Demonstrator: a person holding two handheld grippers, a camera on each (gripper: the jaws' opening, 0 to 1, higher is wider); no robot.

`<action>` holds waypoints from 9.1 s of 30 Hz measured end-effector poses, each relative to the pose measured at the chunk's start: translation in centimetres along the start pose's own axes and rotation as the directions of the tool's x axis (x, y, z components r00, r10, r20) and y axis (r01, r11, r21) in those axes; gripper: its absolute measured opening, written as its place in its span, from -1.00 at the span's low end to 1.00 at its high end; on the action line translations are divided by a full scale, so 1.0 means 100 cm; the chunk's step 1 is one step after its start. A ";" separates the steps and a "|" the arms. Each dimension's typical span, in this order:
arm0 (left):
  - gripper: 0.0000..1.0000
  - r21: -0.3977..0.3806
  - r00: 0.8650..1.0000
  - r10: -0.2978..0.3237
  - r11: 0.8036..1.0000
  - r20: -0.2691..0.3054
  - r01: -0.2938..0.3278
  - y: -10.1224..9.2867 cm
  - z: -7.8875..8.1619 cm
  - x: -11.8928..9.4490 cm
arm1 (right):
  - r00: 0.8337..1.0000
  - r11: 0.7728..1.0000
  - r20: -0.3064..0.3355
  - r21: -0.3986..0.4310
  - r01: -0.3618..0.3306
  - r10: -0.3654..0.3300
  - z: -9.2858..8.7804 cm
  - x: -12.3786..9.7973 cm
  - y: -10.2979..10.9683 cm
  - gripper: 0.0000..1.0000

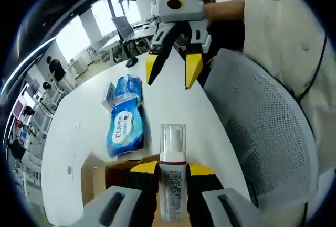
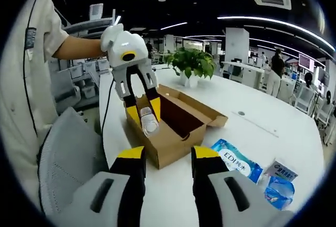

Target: Operate the shoe box by opening the lid, removing the specified soft item, and placing it in the target area until the item is outside and the box remains undamaged.

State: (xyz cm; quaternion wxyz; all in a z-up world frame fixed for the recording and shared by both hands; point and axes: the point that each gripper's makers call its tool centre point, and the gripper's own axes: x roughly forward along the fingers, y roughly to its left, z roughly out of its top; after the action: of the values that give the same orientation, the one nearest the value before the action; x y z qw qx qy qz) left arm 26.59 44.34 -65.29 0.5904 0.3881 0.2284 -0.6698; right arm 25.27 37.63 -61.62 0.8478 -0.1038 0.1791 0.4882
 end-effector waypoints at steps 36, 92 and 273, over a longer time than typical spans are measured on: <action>-0.62 0.033 0.986 -0.113 0.993 0.125 0.109 -0.027 0.042 0.014 | 0.988 0.970 -0.074 -0.191 -0.148 0.136 0.001 0.015 0.041 -0.64; -0.13 -0.276 0.925 0.246 0.947 0.291 -0.165 0.014 0.029 -0.026 | 0.982 0.953 -0.188 -0.289 -0.089 0.034 0.014 -0.018 -0.027 -0.68; -0.93 -0.839 0.661 0.556 -0.134 -0.504 -0.527 -0.047 -0.240 -0.122 | 0.911 0.902 -0.373 0.309 0.300 -0.175 0.030 0.177 -0.187 -0.95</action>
State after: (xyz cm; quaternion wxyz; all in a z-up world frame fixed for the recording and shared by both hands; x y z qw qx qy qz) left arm 28.07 71.11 -70.65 0.9115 -0.0306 0.4061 -0.0581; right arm 50.16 43.30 -66.03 0.8630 -0.0499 0.3930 0.3134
